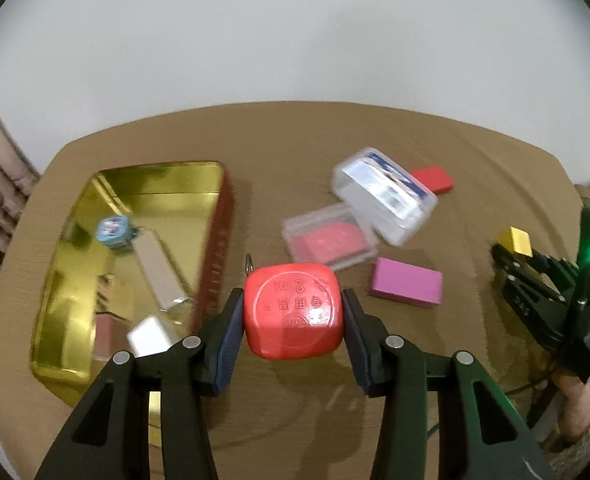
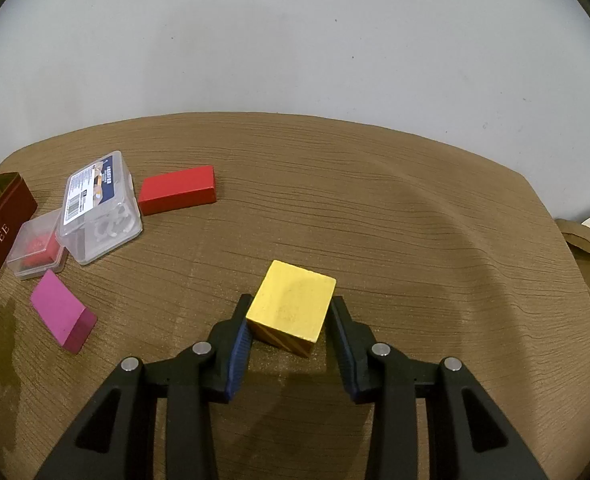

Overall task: Organize rigid objects
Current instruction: 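Carry the red rounded cube into the gold tin and open the left gripper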

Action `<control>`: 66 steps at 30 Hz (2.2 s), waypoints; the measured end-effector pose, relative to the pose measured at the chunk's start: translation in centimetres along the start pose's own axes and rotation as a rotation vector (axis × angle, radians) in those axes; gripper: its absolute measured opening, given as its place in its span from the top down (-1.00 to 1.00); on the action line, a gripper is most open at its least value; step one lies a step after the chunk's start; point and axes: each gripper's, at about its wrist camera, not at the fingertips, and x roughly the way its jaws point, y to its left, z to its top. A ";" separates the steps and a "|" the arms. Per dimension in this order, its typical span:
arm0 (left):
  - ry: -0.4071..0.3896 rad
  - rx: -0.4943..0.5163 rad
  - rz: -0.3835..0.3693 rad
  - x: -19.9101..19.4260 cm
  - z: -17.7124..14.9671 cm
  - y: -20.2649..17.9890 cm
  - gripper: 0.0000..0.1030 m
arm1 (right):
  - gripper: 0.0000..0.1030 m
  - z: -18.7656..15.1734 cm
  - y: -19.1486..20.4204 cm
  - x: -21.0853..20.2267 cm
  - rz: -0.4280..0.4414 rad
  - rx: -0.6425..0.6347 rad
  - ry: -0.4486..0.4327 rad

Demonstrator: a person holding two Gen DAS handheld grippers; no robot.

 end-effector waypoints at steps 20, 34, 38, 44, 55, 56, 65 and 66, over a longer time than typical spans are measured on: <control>0.009 -0.089 0.114 -0.1 0.8 10.2 0.16 | 0.27 0.0 0.0 0.0 -0.003 -0.005 0.001; 0.066 -0.127 0.174 2.5 0.2 14.3 0.16 | 0.26 0.0 -0.1 0.1 -0.003 -0.004 0.002; 0.081 -0.139 0.177 3.4 -0.1 15.2 0.16 | 0.26 0.0 -0.1 0.1 -0.003 -0.004 0.001; 0.104 -0.165 0.171 4.5 -0.1 16.5 0.16 | 0.26 0.0 0.0 0.1 -0.004 -0.005 0.000; 0.117 -0.199 0.165 6.6 0.8 18.5 0.16 | 0.26 -0.1 0.0 0.1 -0.002 -0.004 -0.001; 0.117 -0.200 0.166 6.8 1.0 18.5 0.16 | 0.26 -0.1 0.0 0.1 -0.002 -0.004 -0.001; 0.122 -0.224 0.166 8.1 1.9 18.9 0.16 | 0.26 0.0 0.0 0.1 -0.003 -0.006 0.002; 0.125 -0.221 0.166 8.2 1.9 18.9 0.16 | 0.25 0.0 0.0 0.0 -0.003 -0.005 0.002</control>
